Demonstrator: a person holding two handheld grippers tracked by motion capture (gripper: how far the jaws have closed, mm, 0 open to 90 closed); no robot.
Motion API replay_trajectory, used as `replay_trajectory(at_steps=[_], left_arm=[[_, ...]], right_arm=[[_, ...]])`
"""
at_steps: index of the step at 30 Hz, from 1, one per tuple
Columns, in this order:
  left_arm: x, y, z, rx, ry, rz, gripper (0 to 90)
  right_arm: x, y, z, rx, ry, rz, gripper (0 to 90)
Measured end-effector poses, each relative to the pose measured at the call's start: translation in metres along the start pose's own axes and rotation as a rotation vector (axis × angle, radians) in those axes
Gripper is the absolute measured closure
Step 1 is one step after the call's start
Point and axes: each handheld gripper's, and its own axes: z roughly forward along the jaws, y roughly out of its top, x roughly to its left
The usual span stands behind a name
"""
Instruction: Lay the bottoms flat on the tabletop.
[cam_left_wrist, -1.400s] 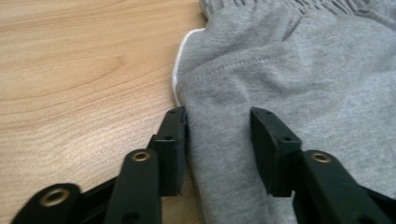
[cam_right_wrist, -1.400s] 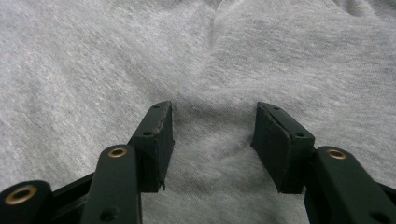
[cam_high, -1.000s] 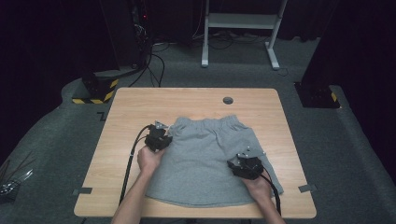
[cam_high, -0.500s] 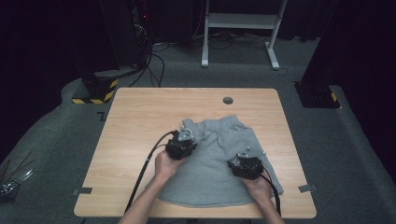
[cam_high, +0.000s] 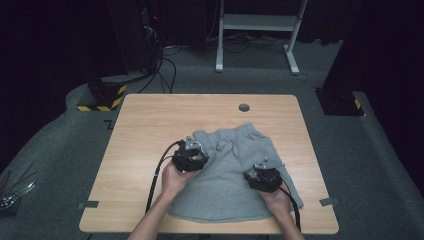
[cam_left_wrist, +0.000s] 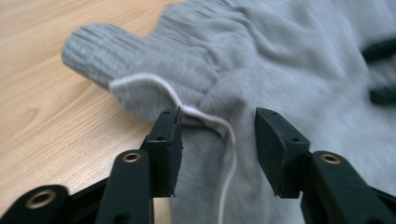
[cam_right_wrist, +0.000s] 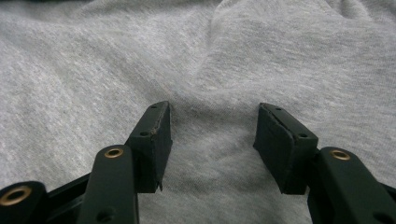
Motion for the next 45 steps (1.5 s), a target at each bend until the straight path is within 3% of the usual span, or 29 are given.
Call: replay_trajectory(at_steps=[2,5,6,9,12,14,17,19,20,23,26,29,31,33,36,38,40,42,45], left_arm=[[0.005,0.004,0.011,0.021,0.003,-0.032,49.4],[0.007,0.009,0.021,0.022,0.034,-0.052,48.7],[0.008,0.009,0.025,0.044,0.039,-0.058,49.4],[0.008,0.008,0.033,0.091,0.044,-0.038,55.5],[0.008,0.008,0.033,0.114,0.05,-0.009,70.6],[0.007,0.012,0.029,0.112,0.118,0.064,82.0],[0.016,0.02,0.014,0.08,0.258,0.135,84.1],[0.03,0.022,0.007,0.083,0.345,0.149,84.1],[0.038,0.021,0.005,0.083,0.37,0.132,83.5],[0.055,0.01,0.001,0.098,0.364,0.061,73.5],[0.055,-0.003,-0.007,0.074,0.342,0.049,58.3],[0.047,-0.017,-0.019,0.042,0.285,0.04,52.0],[0.041,-0.025,-0.026,0.034,0.255,0.043,50.1],[0.03,-0.036,-0.032,0.014,0.205,0.051,50.0],[0.016,-0.046,-0.029,0.019,0.135,0.073,48.1],[0.01,-0.05,-0.024,0.043,0.143,0.096,45.5],[0.009,-0.056,-0.02,0.058,0.169,0.094,41.8],[0.012,-0.066,-0.02,0.058,0.172,0.064,39.7],[0.013,-0.079,-0.029,0.033,0.155,0.028,39.0]], right_arm=[[0.0,0.0,0.0,0.0,0.0,0.0,45.5],[0.0,0.0,0.0,0.0,-0.001,-0.001,45.5],[0.0,0.0,0.0,0.0,0.0,0.001,45.5],[0.0,0.0,0.0,-0.001,-0.002,-0.003,45.5],[0.001,0.0,0.0,-0.001,-0.003,-0.002,45.5],[0.0,0.0,0.0,-0.001,-0.002,-0.002,45.5],[0.0,0.0,0.0,0.0,-0.002,-0.001,45.5],[0.0,0.0,0.0,-0.001,-0.002,-0.001,45.5],[0.0,0.0,0.0,-0.002,-0.002,-0.002,45.4],[0.0,0.0,0.0,0.001,0.002,0.007,45.5],[-0.001,0.0,0.001,0.001,0.008,0.011,45.5],[-0.002,0.001,0.001,0.003,0.013,0.017,47.8],[-0.002,0.003,-0.001,0.001,0.011,0.033,56.3],[-0.001,0.008,-0.004,-0.049,0.039,0.044,65.8],[0.003,0.026,0.0,-0.044,0.048,0.008,70.6],[0.006,0.036,0.009,-0.022,0.039,-0.012,70.6],[0.007,0.039,0.022,0.019,0.047,-0.011,70.6],[0.012,0.034,0.029,0.04,0.051,-0.035,69.8],[0.021,0.026,0.02,0.035,0.083,-0.095,67.2]])
